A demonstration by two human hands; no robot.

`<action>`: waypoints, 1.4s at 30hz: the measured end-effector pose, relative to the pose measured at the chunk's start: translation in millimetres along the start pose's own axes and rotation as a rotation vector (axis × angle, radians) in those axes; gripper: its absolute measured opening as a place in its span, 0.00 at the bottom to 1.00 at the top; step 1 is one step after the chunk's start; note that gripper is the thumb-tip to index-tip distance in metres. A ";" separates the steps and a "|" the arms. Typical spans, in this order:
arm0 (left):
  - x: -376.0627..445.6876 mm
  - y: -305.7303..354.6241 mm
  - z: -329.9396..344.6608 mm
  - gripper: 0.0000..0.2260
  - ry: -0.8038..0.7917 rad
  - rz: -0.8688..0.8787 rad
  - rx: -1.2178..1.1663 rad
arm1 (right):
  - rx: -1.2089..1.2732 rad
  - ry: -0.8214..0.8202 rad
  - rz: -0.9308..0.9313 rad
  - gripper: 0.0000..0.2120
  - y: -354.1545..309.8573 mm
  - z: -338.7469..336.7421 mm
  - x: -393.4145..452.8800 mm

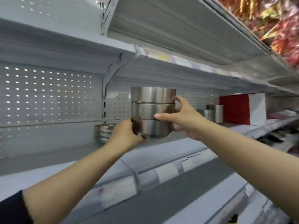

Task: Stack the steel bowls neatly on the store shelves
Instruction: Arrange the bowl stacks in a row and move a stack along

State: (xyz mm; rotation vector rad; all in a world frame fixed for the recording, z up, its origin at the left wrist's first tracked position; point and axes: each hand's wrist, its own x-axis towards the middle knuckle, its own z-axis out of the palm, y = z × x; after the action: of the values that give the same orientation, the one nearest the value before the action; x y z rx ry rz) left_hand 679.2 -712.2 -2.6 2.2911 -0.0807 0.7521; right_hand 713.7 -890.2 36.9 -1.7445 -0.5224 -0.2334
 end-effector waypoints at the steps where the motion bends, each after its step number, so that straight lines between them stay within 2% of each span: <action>1: 10.6 12.3 23.7 0.15 -0.024 0.013 -0.015 | -0.017 0.030 0.022 0.55 10.3 -25.1 4.2; 3: 33.6 37.0 69.1 0.17 -0.072 0.047 -0.037 | -0.010 0.081 0.051 0.54 30.7 -71.6 14.9; 8: 99.4 78.3 161.9 0.18 -0.165 0.091 -0.048 | -0.012 0.168 0.082 0.30 81.5 -160.8 67.2; 11: 145.5 84.3 208.5 0.20 -0.208 0.094 -0.029 | 0.002 0.184 0.103 0.25 115.2 -195.4 110.6; 16: 225.4 79.2 272.6 0.20 -0.163 0.092 0.038 | 0.091 0.183 0.119 0.27 166.9 -230.7 191.0; 22: 303.8 53.4 337.2 0.32 -0.097 -0.042 0.056 | 0.117 0.107 0.083 0.26 222.7 -250.4 287.4; 26: 343.3 31.9 375.3 0.31 -0.078 -0.042 0.002 | 0.035 0.068 0.047 0.33 262.9 -253.2 347.0; 29: 365.7 20.3 406.4 0.28 -0.015 -0.104 0.028 | -0.039 0.002 0.035 0.35 292.1 -260.0 383.9; 32: 379.6 12.0 434.7 0.28 0.013 -0.195 0.025 | -0.007 -0.103 0.012 0.35 322.2 -268.9 414.0; 36: 388.0 5.8 460.6 0.28 0.044 -0.305 0.071 | 0.032 -0.213 0.000 0.29 354.7 -276.3 434.6; 38: 389.8 5.8 470.1 0.29 0.040 -0.339 0.111 | 0.099 -0.234 0.000 0.29 367.8 -277.3 440.1; 42: 392.7 8.5 481.6 0.26 0.065 -0.399 0.200 | 0.219 -0.242 0.000 0.29 382.7 -272.3 446.5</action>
State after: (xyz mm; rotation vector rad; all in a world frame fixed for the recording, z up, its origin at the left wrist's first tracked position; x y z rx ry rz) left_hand 1240.4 -972.2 -63.2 2.3596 0.4883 0.6449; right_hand 1316.4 -1115.9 -40.1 -1.5665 -0.6971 0.0362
